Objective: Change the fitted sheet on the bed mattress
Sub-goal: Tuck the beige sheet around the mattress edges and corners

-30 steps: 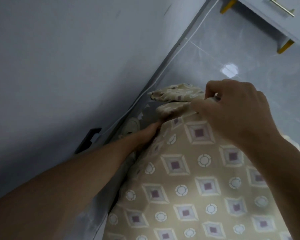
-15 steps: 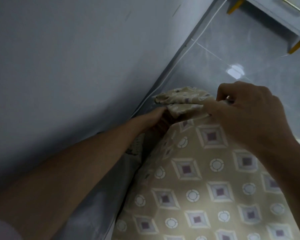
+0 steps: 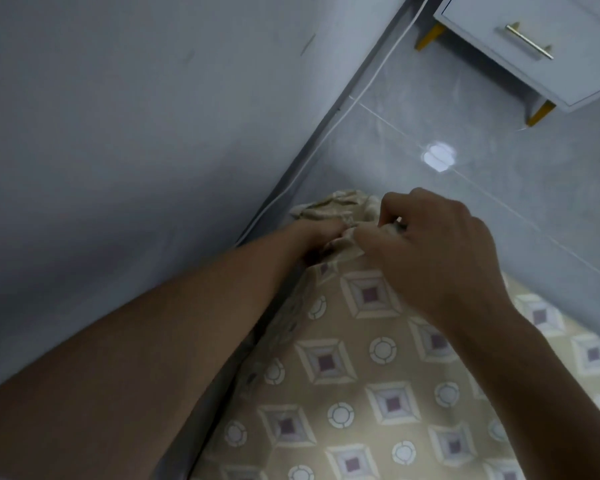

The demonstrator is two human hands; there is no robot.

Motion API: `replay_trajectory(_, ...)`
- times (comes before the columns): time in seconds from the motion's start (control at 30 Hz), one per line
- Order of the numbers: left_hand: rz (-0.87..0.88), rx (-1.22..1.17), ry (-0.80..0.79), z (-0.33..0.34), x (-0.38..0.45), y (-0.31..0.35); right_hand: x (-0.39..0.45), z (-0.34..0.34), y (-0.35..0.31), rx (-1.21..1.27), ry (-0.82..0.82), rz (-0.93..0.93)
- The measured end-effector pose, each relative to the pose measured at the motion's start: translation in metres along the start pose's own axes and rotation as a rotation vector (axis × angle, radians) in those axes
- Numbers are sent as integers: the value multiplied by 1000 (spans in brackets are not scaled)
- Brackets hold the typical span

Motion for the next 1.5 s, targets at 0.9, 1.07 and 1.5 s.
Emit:
replay_trajectory(0.9,1122,1198,263,258,-208,158,-193,35,322,-124,244,617)
replay_trajectory(1.07,1139,1237,292,265,-189,154,-196,45,336,-49,335,591)
replay_trajectory(1.5,991,1328,208,276,-184,152,-211,41,354,73,420,719)
Point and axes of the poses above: each hand's wrist, its own x-axis towards the middle knuckle, its own z-axis out of the palm, y = z × x, the point moved 8 cm from there along x, towards the middle knuckle, and after that the axes turned 9 degrees about -x, right-handed, at the moved point
